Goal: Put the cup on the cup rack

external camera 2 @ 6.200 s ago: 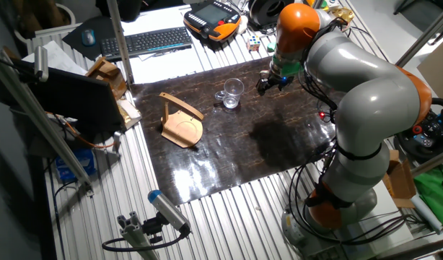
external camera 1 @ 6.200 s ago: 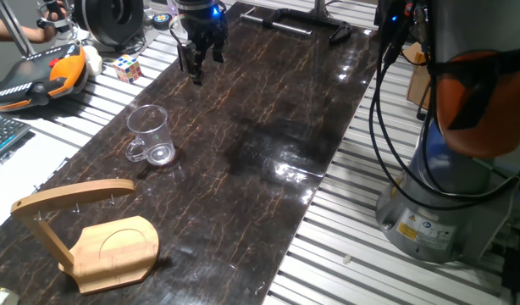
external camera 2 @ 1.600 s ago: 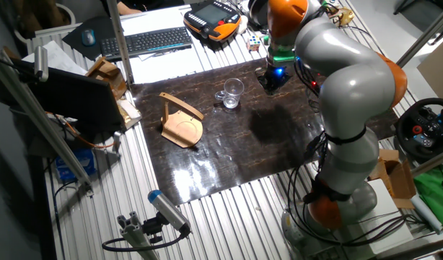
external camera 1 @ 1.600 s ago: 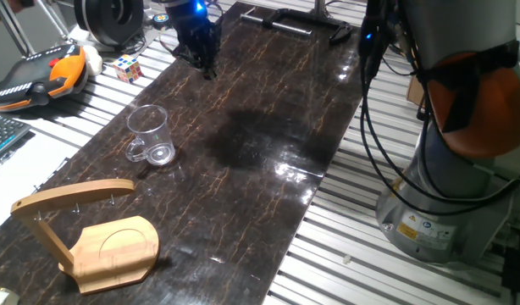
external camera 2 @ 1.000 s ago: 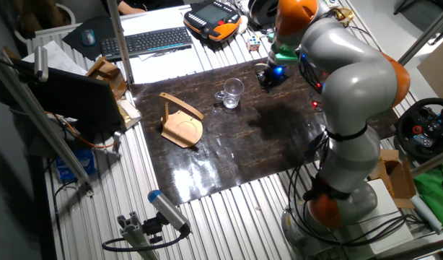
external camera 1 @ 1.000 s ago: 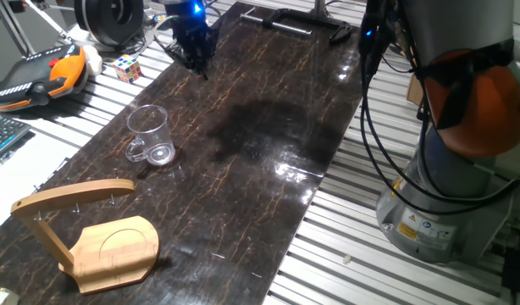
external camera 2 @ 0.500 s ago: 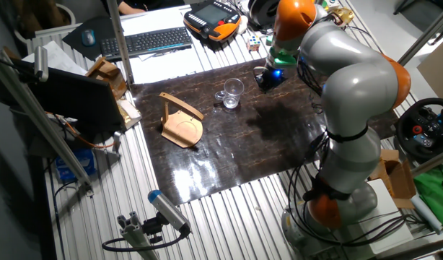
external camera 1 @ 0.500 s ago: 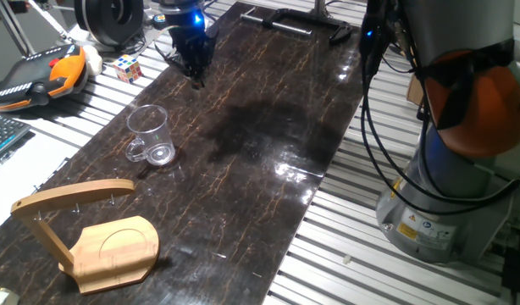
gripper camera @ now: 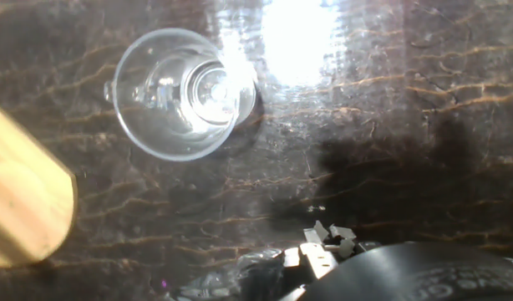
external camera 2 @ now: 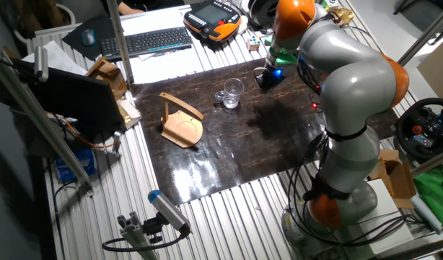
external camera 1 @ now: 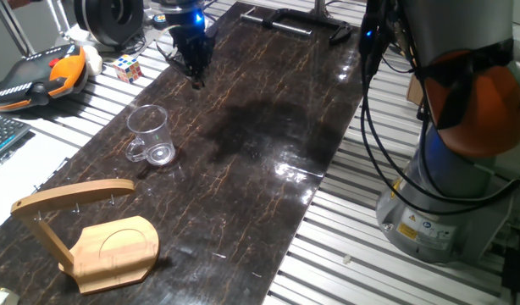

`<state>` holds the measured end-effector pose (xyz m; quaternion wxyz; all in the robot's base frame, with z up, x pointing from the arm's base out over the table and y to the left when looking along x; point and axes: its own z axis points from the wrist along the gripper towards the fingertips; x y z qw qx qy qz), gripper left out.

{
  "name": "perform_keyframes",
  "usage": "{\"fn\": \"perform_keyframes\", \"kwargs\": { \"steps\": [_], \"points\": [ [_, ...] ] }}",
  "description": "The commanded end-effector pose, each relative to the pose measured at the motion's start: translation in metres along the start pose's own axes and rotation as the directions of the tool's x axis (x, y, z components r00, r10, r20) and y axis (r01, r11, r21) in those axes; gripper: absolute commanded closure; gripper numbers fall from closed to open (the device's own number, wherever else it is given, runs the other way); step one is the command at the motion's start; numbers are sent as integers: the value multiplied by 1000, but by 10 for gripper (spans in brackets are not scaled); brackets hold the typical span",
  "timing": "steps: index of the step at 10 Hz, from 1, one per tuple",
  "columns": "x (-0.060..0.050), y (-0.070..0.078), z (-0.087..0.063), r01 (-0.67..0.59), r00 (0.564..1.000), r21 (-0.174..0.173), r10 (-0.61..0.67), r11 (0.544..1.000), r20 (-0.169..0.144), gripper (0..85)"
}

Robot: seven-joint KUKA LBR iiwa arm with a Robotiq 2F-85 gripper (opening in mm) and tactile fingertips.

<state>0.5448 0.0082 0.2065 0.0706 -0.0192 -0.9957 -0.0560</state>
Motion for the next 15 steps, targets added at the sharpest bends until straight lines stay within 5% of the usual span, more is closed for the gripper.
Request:
{"fn": "perform_keyframes", "kwargs": {
  "steps": [1, 5, 6, 8, 9, 13, 15],
  "points": [
    [0, 0, 0, 24, 1000, 3, -24, 1000, -4, 840],
    [0, 0, 0, -37, 999, -11, 37, 999, -5, 837],
    [-3, 11, 2, -69, 998, -24, 69, 997, -8, 797],
    [-15, 41, 5, -111, 994, 16, 111, 994, -7, 617],
    [-23, 48, 7, -124, 992, 10, 124, 992, -7, 547],
    [-43, 58, 25, -110, 993, 5, 110, 994, 41, 450],
    [-52, 54, 20, -105, 994, -2, 105, 995, 32, 427]
  ]
}}
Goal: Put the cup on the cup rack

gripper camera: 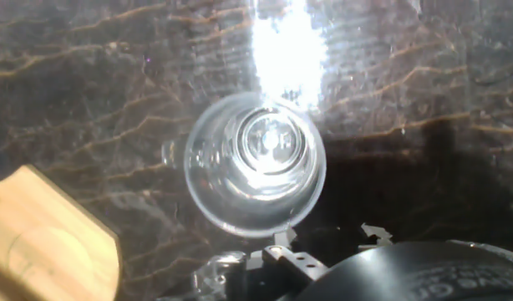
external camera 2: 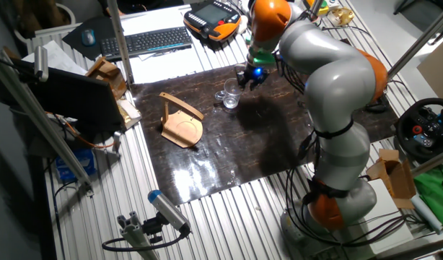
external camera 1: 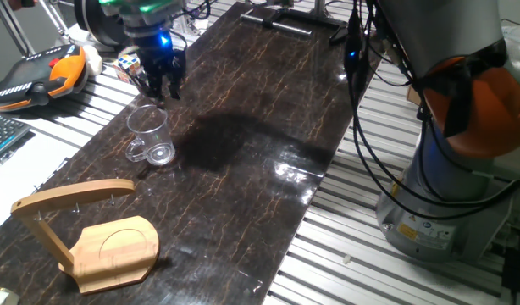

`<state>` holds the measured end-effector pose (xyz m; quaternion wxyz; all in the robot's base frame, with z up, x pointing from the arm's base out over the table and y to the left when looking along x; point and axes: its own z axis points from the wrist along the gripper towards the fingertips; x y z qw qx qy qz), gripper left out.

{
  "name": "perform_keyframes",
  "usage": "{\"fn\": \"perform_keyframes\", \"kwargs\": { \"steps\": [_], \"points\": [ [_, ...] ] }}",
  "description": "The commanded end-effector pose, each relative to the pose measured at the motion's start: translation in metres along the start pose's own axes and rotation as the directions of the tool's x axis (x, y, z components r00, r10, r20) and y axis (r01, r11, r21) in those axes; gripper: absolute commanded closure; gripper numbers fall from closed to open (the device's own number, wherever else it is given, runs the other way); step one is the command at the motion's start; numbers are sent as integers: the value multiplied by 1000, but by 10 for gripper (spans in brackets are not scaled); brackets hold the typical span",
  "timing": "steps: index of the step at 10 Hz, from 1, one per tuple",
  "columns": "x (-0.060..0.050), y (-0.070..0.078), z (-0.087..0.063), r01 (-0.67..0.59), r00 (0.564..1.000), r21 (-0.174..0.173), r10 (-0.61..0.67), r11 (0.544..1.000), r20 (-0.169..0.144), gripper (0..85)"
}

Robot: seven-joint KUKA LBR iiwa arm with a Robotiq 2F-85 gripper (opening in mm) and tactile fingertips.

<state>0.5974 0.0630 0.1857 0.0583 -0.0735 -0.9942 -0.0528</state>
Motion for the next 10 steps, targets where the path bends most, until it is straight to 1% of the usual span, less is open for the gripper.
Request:
{"fn": "perform_keyframes", "kwargs": {
  "steps": [1, 2, 3, 4, 7, 8, 9, 10],
  "points": [
    [-7, 3, -4, -9, 1000, -2, 9, 1000, -1, 427],
    [-12, 8, -5, -14, 1000, 8, 13, 1000, 7, 427],
    [-17, 13, -3, -13, 1000, 19, 13, 1000, 23, 423],
    [-21, 13, 0, 2, 999, 39, -4, 999, 46, 420],
    [-29, 11, 9, 49, 997, 64, -52, 997, 57, 420],
    [-32, 8, 14, 62, 996, 70, -66, 996, 67, 420],
    [-38, 2, 23, 79, 994, 63, -84, 995, 75, 420],
    [-41, -2, 29, 87, 993, 53, -91, 995, 77, 420]
  ]
}}
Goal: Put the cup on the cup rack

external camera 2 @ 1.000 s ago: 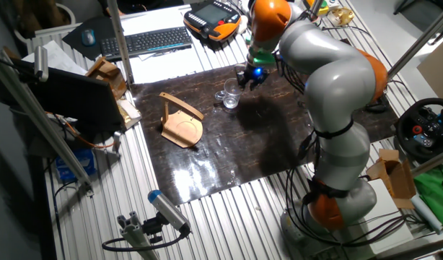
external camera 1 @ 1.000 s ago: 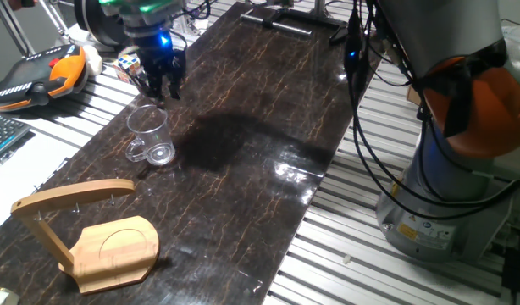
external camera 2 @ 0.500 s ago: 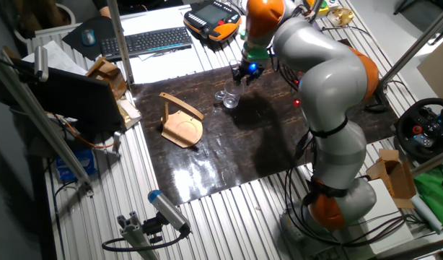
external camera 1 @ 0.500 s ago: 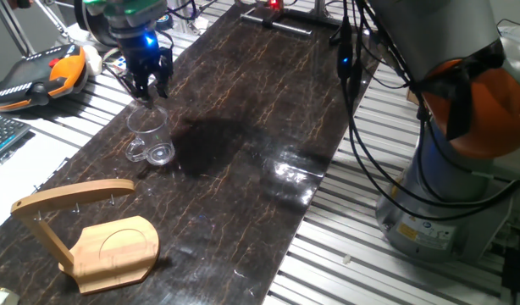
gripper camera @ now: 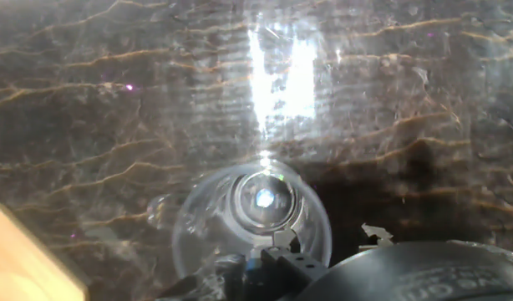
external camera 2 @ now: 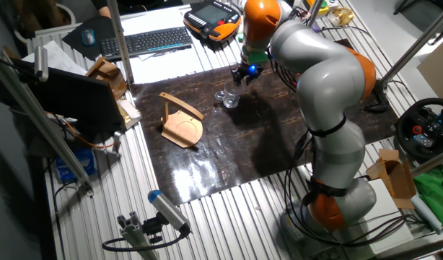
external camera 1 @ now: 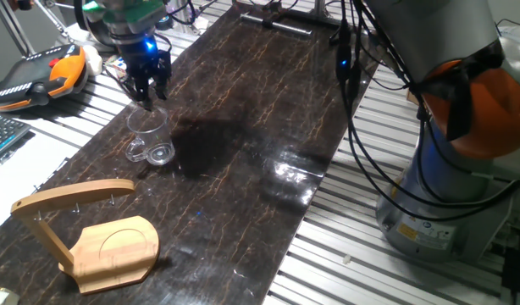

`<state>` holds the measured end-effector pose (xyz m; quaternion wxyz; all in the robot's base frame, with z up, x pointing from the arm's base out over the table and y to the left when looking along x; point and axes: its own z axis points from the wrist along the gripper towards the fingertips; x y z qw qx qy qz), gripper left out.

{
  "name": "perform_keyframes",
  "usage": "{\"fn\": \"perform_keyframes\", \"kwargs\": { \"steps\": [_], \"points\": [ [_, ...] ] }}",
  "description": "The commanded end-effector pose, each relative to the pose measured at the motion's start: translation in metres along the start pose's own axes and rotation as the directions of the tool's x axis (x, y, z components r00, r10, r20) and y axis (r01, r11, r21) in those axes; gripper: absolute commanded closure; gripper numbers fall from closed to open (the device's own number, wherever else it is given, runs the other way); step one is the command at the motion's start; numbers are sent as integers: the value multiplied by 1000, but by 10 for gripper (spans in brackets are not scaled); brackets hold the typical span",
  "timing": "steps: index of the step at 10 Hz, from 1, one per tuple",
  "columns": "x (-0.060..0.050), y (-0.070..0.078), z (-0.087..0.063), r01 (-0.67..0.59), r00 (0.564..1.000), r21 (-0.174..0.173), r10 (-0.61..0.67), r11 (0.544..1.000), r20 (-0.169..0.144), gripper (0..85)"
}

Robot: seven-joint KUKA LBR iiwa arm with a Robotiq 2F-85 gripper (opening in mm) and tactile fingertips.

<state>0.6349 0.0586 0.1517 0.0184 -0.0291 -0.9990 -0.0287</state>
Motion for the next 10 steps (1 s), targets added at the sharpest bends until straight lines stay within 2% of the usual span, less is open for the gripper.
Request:
{"fn": "perform_keyframes", "kwargs": {
  "steps": [1, 3, 4, 6, 8, 9, 10],
  "points": [
    [-2, -1, 3, 5, 1000, -6, -5, 1000, 3, 420],
    [-7, 1, 6, 42, 999, -8, -42, 999, 20, 420],
    [-8, 2, 8, 68, 997, -1, -67, 998, 22, 423],
    [-9, 2, 11, 77, 997, -16, -77, 997, 19, 450],
    [-11, 1, 14, 103, 994, -11, -103, 995, 22, 543],
    [-11, 1, 16, 123, 992, -12, -123, 992, 22, 610],
    [-11, 1, 17, 136, 991, -26, -135, 990, 22, 713]
  ]
}}
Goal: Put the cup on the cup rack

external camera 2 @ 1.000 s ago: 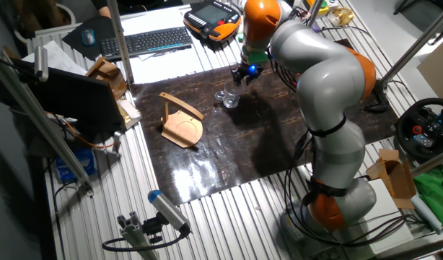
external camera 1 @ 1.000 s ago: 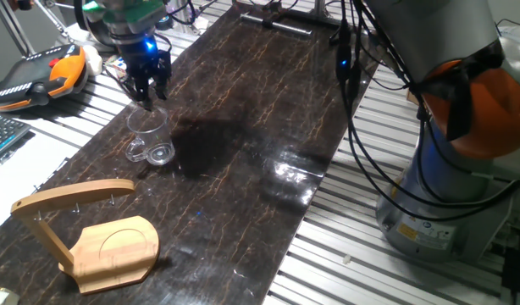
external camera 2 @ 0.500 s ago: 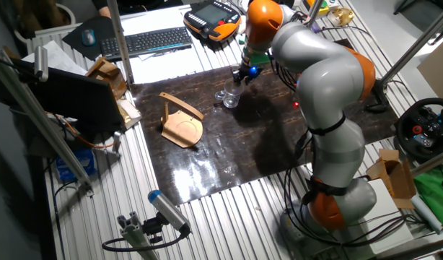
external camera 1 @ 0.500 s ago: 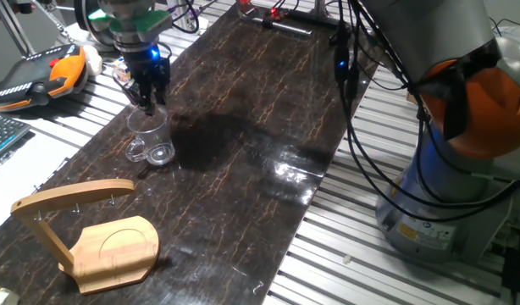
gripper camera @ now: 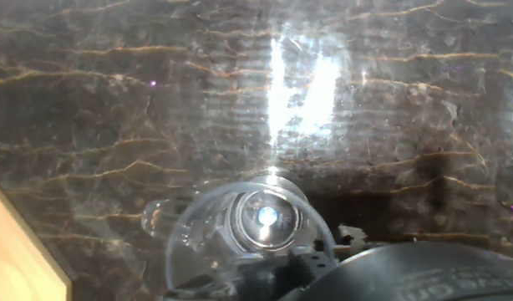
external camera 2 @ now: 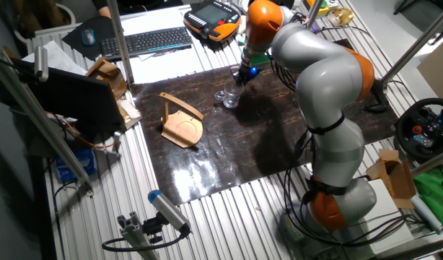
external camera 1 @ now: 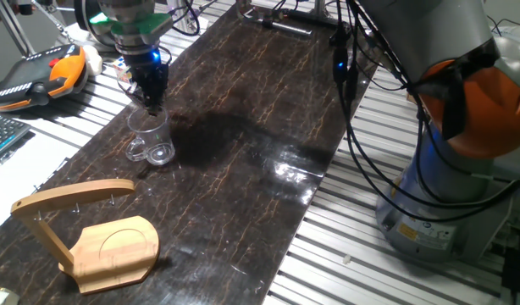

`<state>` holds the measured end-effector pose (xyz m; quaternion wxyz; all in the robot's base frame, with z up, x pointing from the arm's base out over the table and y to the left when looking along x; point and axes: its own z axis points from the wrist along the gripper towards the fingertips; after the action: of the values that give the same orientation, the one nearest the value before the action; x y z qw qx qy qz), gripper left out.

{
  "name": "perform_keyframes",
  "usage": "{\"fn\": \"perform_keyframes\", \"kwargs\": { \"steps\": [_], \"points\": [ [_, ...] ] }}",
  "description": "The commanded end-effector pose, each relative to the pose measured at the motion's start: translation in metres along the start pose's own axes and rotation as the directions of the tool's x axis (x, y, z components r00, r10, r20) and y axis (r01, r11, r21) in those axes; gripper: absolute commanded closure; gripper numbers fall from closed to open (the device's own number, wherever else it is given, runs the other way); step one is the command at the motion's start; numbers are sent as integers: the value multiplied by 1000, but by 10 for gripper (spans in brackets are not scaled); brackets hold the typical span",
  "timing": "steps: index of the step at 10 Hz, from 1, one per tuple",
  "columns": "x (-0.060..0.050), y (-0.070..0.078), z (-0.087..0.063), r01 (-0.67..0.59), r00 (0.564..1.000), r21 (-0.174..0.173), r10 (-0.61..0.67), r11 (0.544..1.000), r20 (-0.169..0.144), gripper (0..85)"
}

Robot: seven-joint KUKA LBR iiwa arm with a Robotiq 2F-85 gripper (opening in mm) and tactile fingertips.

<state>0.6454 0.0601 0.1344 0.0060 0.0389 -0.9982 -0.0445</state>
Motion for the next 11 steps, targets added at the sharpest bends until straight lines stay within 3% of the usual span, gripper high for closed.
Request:
{"fn": "perform_keyframes", "kwargs": {
  "steps": [1, 2, 4, 7, 9, 11],
  "points": [
    [0, 0, 1, 7, 1000, -14, -7, 1000, 3, 840],
    [0, 2, 2, -2, 1000, -23, 2, 1000, 5, 840],
    [1, 11, 0, -48, 999, -100, 48, 994, -5, 840],
    [3, 42, -9, -172, 985, -187, 169, 967, -32, 840],
    [12, 65, -11, -252, 968, -265, 247, 931, -52, 840],
    [23, 80, -5, -286, 958, -298, 284, 911, -52, 840]
  ]
}}
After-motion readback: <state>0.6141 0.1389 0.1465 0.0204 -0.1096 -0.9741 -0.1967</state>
